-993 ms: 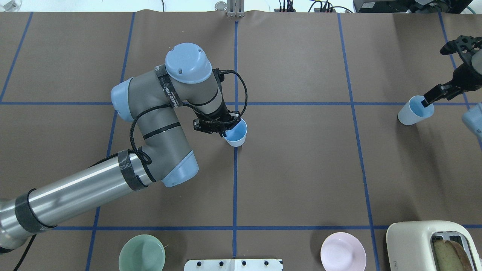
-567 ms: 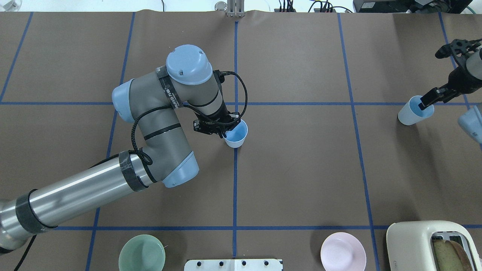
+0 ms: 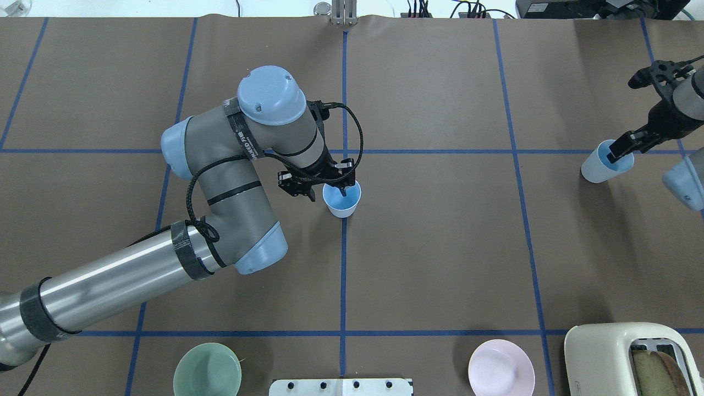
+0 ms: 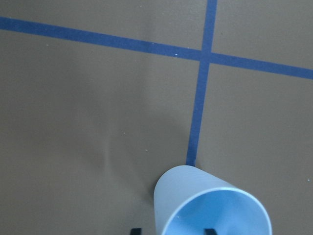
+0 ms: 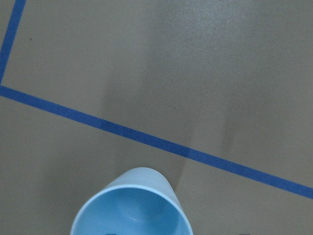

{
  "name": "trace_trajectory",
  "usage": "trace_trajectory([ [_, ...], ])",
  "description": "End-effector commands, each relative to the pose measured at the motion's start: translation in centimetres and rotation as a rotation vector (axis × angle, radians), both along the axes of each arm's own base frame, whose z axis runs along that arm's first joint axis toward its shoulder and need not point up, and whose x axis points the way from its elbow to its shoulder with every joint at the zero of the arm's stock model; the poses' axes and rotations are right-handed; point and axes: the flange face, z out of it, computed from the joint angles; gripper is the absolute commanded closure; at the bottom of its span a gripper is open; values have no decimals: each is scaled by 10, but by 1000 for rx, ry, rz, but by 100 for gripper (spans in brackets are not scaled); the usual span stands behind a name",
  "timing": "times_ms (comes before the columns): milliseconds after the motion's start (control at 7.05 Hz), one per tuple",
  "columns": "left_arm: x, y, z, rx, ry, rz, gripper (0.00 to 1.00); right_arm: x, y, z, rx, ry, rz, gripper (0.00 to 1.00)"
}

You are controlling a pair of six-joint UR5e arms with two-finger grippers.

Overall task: Stack blue cups with both arms
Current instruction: 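Set the cup down with left gripper while right gripper grasps other cup, then open and withdraw the left gripper while the right gripper lifts its cup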

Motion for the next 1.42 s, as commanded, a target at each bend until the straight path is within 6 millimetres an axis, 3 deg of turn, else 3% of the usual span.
trace_trajectory([
  [0,-24,-13,-11,12,27,-21,4,-4,0,4,-5,3,-10,33],
  [284,-57,-28,-7,-14,58,-3,4,-7,-1,6,-10,5,-14,40],
  [709,-104,-37,28,26,60,17,4,-7,-1,4,-5,3,-15,64],
  [851,-110,-40,37,13,58,18,4,-8,-2,3,-6,3,-14,88],
  [993,-121,-43,45,38,54,24,4,-7,-2,3,-8,4,-10,98],
  [1276,-162,-60,60,36,80,44,4,-7,-2,0,-8,-1,-5,100],
])
